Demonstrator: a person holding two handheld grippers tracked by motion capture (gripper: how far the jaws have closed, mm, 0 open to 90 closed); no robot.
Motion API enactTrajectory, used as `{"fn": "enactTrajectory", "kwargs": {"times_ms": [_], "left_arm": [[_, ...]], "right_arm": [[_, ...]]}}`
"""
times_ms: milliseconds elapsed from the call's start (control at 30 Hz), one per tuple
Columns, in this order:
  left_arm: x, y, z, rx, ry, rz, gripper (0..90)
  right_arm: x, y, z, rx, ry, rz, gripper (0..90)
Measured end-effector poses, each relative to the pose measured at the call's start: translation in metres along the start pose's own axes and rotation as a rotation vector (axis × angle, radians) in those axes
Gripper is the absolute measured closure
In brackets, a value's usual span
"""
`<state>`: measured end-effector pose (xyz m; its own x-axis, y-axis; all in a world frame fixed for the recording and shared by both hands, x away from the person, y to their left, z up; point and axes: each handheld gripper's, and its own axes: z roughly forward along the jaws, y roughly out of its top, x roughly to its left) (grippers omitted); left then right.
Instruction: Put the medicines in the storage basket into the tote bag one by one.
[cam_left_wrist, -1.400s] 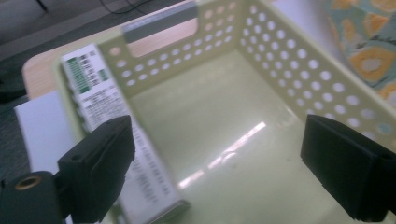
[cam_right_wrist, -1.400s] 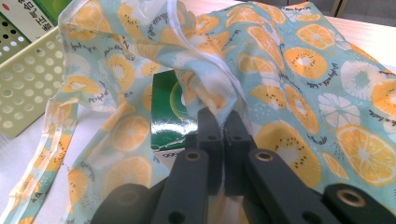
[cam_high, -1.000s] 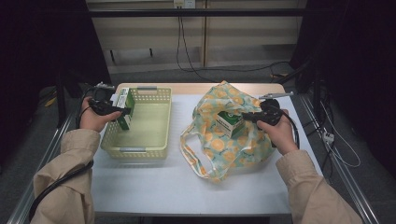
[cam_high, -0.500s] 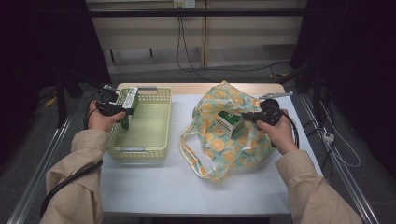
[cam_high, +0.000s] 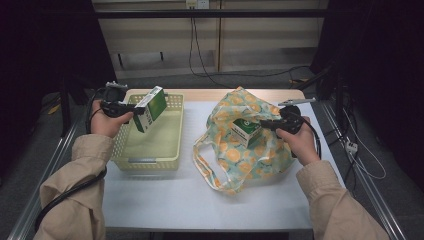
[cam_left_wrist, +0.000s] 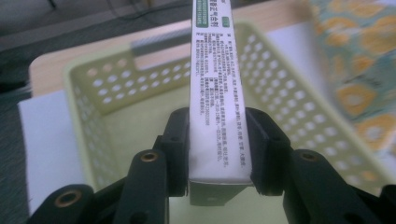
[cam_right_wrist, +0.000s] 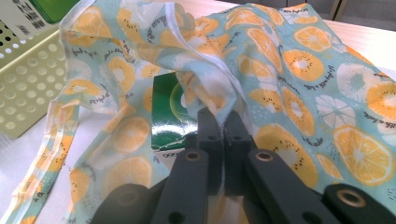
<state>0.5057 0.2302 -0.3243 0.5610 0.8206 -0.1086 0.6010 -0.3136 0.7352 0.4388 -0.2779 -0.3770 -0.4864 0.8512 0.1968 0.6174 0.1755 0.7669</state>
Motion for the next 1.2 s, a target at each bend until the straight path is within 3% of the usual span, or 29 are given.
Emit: {"fn": "enactTrajectory", "kwargs": {"times_ms": [267,333,500,567,600,733,867,1033,1067,1100,1200], "left_arm": [[-0.050,0.021,-0.020,-0.047,-0.152,0.113,63.4],[-0.065,0.024,-0.020,-0.041,-0.184,0.163,63.4],[-0.099,0.027,-0.012,-0.029,-0.275,0.226,63.4],[-0.111,0.028,-0.009,-0.024,-0.276,0.246,63.4],[-0.115,0.029,-0.007,-0.023,-0.318,0.253,63.4],[-0.134,0.028,0.000,-0.016,-0.371,0.288,63.4],[-0.150,0.029,0.001,-0.003,-0.395,0.320,63.4],[-0.159,0.032,-0.006,-0.016,-0.430,0.336,63.4],[-0.162,0.032,-0.007,-0.012,-0.407,0.342,63.4],[-0.164,0.031,-0.006,-0.016,-0.443,0.347,63.4],[-0.171,0.026,0.000,0.005,-0.459,0.356,63.3]], "right_arm": [[-0.002,0.000,-0.002,-0.002,-0.007,0.002,88.9],[-0.002,0.000,-0.002,-0.002,-0.009,0.001,88.9],[-0.002,0.000,-0.002,0.001,-0.008,-0.001,88.9],[-0.002,0.000,-0.002,-0.002,-0.006,-0.001,88.8],[-0.001,0.000,-0.002,-0.002,-0.005,0.000,88.8],[-0.001,0.002,-0.004,-0.005,-0.009,-0.002,88.8],[-0.001,0.002,-0.005,-0.007,-0.012,-0.004,88.8],[-0.004,0.002,-0.007,-0.009,-0.016,0.002,88.9],[-0.004,0.002,-0.007,-0.009,-0.015,0.001,88.8],[-0.004,0.002,-0.006,-0.009,-0.017,0.001,88.8],[-0.002,0.002,-0.004,-0.010,-0.012,0.005,88.8]]}}
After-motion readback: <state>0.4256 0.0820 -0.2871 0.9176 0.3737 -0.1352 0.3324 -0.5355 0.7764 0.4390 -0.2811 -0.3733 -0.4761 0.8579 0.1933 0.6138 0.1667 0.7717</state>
